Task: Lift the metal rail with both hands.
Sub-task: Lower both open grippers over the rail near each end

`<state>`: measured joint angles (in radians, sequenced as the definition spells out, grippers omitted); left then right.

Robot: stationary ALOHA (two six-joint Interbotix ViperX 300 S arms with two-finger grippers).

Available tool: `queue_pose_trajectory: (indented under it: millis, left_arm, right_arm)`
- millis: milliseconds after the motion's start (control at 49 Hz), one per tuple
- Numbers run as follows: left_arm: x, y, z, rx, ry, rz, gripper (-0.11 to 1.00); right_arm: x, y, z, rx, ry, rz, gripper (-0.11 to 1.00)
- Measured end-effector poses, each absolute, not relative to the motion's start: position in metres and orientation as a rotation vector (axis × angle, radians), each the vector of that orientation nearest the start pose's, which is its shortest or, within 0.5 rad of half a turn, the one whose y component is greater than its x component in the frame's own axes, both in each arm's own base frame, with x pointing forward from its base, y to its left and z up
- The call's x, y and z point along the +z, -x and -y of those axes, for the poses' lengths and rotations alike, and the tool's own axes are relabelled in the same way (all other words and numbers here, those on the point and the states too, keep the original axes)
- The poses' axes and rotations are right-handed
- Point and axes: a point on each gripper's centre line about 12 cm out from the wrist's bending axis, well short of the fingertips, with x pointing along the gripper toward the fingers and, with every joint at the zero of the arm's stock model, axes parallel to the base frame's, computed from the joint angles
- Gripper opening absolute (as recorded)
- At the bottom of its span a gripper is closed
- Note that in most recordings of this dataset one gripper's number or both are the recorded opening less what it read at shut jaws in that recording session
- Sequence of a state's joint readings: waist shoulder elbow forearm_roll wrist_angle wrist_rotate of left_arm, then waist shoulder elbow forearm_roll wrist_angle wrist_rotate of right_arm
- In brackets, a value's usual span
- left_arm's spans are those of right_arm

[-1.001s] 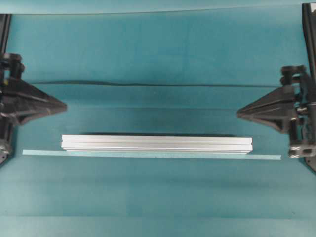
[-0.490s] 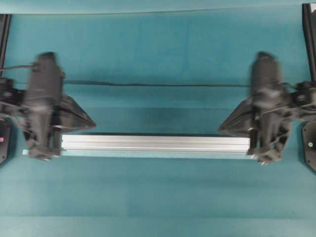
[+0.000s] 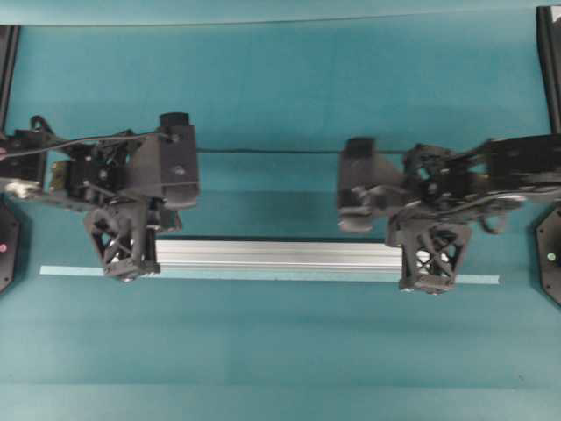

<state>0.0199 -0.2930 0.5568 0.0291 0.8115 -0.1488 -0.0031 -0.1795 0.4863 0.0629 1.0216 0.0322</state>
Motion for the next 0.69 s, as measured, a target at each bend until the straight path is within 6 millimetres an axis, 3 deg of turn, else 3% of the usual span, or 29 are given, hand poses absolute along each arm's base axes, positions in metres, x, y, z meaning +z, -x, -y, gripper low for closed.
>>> queue_pose_trajectory:
  millis: [245,408,551,694]
  left_arm:
    - [0.246,-0.320,-0.009,0.035,-0.008,-1.081,-0.01]
    - [0.245,-0.319,-0.009,0.019,-0.034,-1.082,0.00]
    - [0.242,-0.318,-0.010,0.022,-0.030,-1.093,0.17]
    - [0.233,-0.313,-0.010,0.025,-0.027,-1.117,0.58]
  right_arm:
    - [0.220,-0.328,-0.005,0.037,-0.044,-1.355,0.01]
    - [0.219,-0.331,-0.001,0.028,-0.045,-1.322,0.13]
    - [0.217,-0.331,0.001,0.019,-0.050,-1.305,0.46]
    - [0.212,-0.331,0.001,0.017,-0.051,-1.295,0.85]
